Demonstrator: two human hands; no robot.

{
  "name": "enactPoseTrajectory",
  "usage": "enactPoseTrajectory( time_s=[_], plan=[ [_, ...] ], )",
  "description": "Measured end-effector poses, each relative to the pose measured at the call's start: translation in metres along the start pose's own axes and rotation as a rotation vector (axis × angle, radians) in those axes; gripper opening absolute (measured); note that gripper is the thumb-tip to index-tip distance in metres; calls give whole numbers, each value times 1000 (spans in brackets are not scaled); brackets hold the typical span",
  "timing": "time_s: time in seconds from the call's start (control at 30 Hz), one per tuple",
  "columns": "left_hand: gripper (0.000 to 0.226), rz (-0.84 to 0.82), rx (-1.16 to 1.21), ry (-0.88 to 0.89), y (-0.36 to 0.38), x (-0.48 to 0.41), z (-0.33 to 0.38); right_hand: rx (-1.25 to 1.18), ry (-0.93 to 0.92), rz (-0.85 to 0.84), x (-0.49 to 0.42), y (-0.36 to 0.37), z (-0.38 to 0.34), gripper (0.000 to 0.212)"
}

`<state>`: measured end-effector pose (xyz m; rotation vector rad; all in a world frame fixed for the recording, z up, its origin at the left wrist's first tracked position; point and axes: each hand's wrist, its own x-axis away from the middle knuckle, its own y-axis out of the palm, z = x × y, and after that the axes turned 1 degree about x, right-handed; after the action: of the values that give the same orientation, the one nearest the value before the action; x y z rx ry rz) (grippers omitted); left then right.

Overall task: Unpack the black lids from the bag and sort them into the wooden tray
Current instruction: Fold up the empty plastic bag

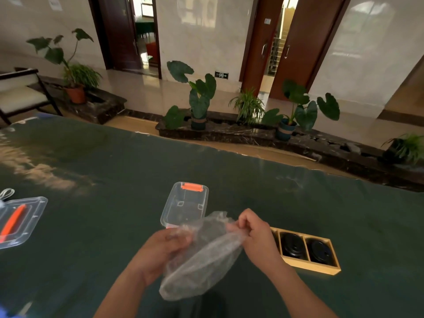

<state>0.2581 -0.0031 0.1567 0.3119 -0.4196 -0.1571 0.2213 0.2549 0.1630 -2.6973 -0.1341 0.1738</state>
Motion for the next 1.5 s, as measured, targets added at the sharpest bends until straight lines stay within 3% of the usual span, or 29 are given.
enactPoseTrajectory(
  time_s=[0.1,0.2,0.27,0.33,0.37,0.4,0.47,0.5,0.6,0.7,0.87,0.97,1.1,1.23,1.27,1.3,1.37,1.43,1.5],
  plan=[
    [36,320,99,155,6,-5,-13,-14,26,-78,6,-16,0,30],
    [17,412,-17,240,10,1,-20,31,1,-93,12,-25,-4,30],
    [35,198,-8,199,4,11,-16,0,-9,-11,14,-31,-7,33],
    [66,-243,-98,92,-12,24,-5,-27,-21,51,15,-41,-12,42],
    [81,-372,-150,76,-19,26,1,-28,-45,48,15,-46,-15,45],
    [95,-386,-169,86,-22,24,7,-24,-81,24,15,-51,-18,48],
    [112,-216,-192,42,-8,12,24,5,-156,-47,12,-54,-22,54],
    [110,-140,-223,22,8,4,31,33,-195,-79,10,-52,-24,55],
    [70,-128,-388,-50,64,-19,44,164,-347,-123,3,-42,-30,53],
    [22,-53,-225,10,86,-38,42,197,-410,-122,0,-42,-29,47],
    [33,462,-230,284,62,-49,50,315,-338,-103,2,-72,-8,51],
    [34,640,-221,336,42,-53,51,160,-238,-91,5,-80,-3,52],
    [30,674,-90,337,33,-54,51,-2,-121,9,2,-77,-16,45],
    [30,704,129,321,34,-56,49,-398,59,362,3,-59,-13,7],
    [30,736,173,315,34,-57,48,-415,99,423,8,-52,-9,2],
    [30,765,209,309,35,-57,47,-400,106,423,16,-44,-5,11],
    [31,797,270,297,38,-59,45,-363,58,155,32,-29,2,29],
    [34,816,311,272,43,-61,45,-227,28,-180,39,-16,4,29],
    [36,832,369,220,44,-61,44,-31,-68,-253,37,-10,11,15]
  ],
)
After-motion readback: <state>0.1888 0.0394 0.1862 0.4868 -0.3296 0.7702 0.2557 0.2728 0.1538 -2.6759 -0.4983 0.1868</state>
